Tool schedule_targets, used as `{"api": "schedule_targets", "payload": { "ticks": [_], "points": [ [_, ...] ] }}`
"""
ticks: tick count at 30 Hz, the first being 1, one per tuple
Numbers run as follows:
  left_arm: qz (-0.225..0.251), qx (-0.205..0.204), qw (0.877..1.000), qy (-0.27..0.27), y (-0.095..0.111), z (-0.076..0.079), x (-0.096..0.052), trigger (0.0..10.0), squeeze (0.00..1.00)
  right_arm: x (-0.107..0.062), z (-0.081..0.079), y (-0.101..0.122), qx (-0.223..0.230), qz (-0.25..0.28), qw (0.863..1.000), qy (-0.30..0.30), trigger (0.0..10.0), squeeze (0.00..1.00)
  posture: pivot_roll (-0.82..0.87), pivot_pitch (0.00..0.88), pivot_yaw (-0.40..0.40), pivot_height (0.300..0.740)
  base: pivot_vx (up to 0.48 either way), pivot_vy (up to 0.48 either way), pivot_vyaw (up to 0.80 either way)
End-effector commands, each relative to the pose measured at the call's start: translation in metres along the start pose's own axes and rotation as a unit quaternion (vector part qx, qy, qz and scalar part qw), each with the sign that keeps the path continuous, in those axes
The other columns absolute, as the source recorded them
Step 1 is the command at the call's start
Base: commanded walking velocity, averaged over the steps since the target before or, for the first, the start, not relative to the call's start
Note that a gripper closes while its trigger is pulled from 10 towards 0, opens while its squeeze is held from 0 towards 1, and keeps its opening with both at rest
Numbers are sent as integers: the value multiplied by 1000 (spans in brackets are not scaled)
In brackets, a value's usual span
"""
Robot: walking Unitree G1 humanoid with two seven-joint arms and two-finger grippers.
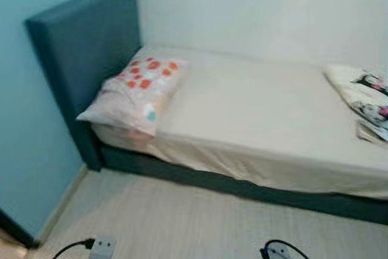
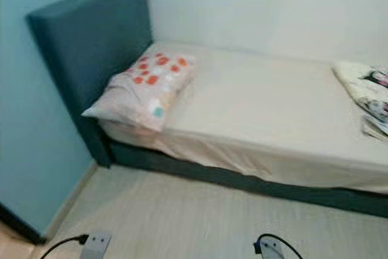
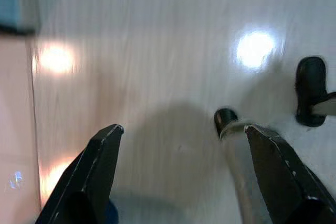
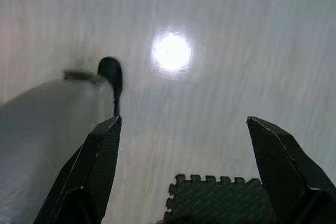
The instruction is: Clean up the room
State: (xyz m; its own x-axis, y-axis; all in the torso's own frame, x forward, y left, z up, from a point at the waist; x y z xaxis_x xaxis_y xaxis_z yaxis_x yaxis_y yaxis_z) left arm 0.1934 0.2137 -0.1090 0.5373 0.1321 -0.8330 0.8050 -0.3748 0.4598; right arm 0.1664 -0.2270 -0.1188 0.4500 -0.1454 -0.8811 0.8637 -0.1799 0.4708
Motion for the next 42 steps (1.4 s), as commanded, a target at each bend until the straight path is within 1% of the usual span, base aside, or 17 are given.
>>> {"api": "schedule_targets", "payload": {
  "ticks": [1,2,3,6,8,10,14,16,19,21,22,23,26,29,31,35,42],
  "points": [
    [-13,-8,1000,-4,-7,3,-1,10000,0,0,1,2,5,4,1000,-1,10000,0,151,24,-35,724,0,0,-744],
    [-14,-10,1000,-1,-6,2,-1,10000,0,0,-4,4,2,7,1000,1,10000,0,152,18,-35,724,0,0,-744],
    [-14,-10,1000,-1,-6,2,-1,10000,0,0,-4,4,2,7,1000,1,10000,0,152,18,-35,724,0,0,-744],
    [-22,-25,999,15,-7,-3,0,10000,0,1,-21,7,-8,17,1000,9,10000,0,151,19,-36,724,0,-383,0],
    [-22,-25,999,15,-7,-3,0,10000,0,1,-21,7,-8,17,1000,9,10000,0,151,19,-36,724,0,-439,0],
    [-27,-31,999,18,-8,-2,0,10000,0,1,-26,7,-11,19,1000,15,10000,0,143,25,-36,724,0,-480,0],
    [-37,-36,999,17,-11,0,-1,10000,0,1,-22,13,-11,29,999,20,10000,0,142,26,-35,724,0,-480,0],
    [-43,-30,998,16,-13,1,-1,10000,0,1,-18,18,-8,35,999,22,10000,0,138,29,-33,724,0,-480,0],
    [-45,-29,998,16,-14,1,-1,10000,0,1,-17,22,-2,42,999,24,10000,0,136,31,-32,724,0,-480,0],
    [-47,-31,998,16,-14,1,-1,10000,0,2,-23,27,-2,48,998,29,10000,0,137,32,-32,724,0,-480,0],
    [-47,-31,998,16,-14,1,-1,10000,0,2,-23,27,-2,48,998,29,10000,0,137,32,-32,724,0,-480,0],
    [-49,-33,998,17,-15,2,-1,10000,0,2,-31,32,-1,54,998,36,10000,0,137,33,-32,724,0,-480,0],
    [-49,-35,998,16,-15,2,-1,10000,0,2,-32,36,-7,56,998,35,10000,0,137,33,-32,724,0,-480,725],
    [-49,-35,998,15,-15,2,-1,10000,0,2,-29,39,-12,57,998,27,10000,0,135,33,-31,724,0,-480,800],
    [-49,-34,998,15,-15,2,-1,10000,0,2,-26,40,-4,58,998,21,10000,0,135,33,-31,724,0,-240,0],
    [-48,-34,998,13,-14,3,-1,10000,0,2,-21,40,-6,56,998,9,10000,0,131,35,-29,724,0,0,0],
    [-46,-33,998,11,-12,4,-1,10000,0,2,-18,42,-4,58,998,8,10000,0,130,35,-30,724,0,-480,0]
  ]
}}
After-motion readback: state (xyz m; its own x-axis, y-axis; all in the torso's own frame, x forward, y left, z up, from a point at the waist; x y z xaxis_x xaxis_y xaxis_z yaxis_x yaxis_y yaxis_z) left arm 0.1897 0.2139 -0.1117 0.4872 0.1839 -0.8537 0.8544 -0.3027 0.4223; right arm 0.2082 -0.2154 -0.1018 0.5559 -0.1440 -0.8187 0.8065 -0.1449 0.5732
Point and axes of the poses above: a point about 5 cm out from each wrist's last joint towards the gripper, its own x axis pointing out of the wrist towards the gripper, its own y axis along the axis of the wrist's last joint, z = x × y, the point moved 3 cm from there along x, pointing out of the wrist towards the gripper, and after that the axes turned 13 degrees about x, right-handed, at the moved point
